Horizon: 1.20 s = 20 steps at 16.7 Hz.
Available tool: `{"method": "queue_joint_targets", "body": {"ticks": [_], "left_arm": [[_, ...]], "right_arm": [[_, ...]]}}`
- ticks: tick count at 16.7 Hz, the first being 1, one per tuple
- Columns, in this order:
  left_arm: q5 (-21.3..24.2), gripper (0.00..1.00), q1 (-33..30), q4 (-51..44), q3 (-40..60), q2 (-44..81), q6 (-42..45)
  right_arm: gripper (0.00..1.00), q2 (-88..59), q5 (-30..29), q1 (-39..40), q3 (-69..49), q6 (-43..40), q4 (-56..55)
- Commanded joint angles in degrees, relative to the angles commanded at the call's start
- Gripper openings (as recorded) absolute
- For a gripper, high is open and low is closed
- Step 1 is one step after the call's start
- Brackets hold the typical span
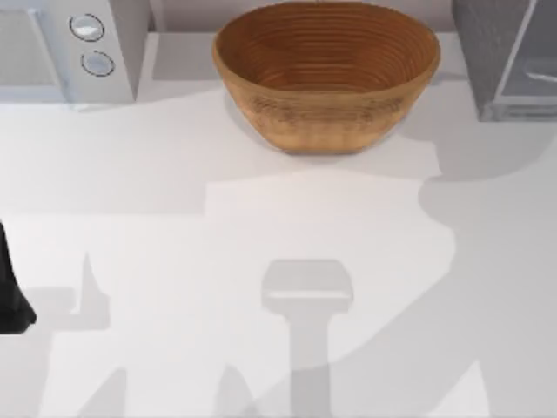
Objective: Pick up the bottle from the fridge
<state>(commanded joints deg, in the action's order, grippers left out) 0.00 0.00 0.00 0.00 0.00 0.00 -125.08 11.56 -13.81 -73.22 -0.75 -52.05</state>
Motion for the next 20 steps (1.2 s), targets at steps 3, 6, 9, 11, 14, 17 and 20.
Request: {"method": "queue_joint_targets", "body": {"ticks": [3,6,9,11,14,17,20], "left_arm": [[0.00,1.00,0.00,0.00,0.00,0.00,0.00],[0.00,1.00,0.00,0.00,0.00,0.00,0.00],[0.00,1.00,0.00,0.00,0.00,0.00,0.00],[0.00,1.00,0.00,0.00,0.00,0.00,0.00],[0.00,1.00,0.00,0.00,0.00,0.00,0.00],[0.00,1.00,0.00,0.00,0.00,0.00,0.00],[0.00,1.00,0.00,0.00,0.00,0.00,0.00]], "right_arm": [[0.00,4.34,0.83,-0.99,7.41,-0.09,-2.98],[0.00,9.53,2.03,-2.03,17.50,0.11,-6.52],[0.00,13.51,2.99,-2.80,23.58,0.27,-9.41],[0.00,14.25,3.19,-2.97,24.58,0.29,-10.03],[0.00,13.90,3.14,-2.64,24.40,0.38,-9.86],[0.00,15.63,2.90,-2.33,25.21,0.32,-8.81],[0.00,22.55,1.91,-1.26,28.22,0.13,-4.95]]}}
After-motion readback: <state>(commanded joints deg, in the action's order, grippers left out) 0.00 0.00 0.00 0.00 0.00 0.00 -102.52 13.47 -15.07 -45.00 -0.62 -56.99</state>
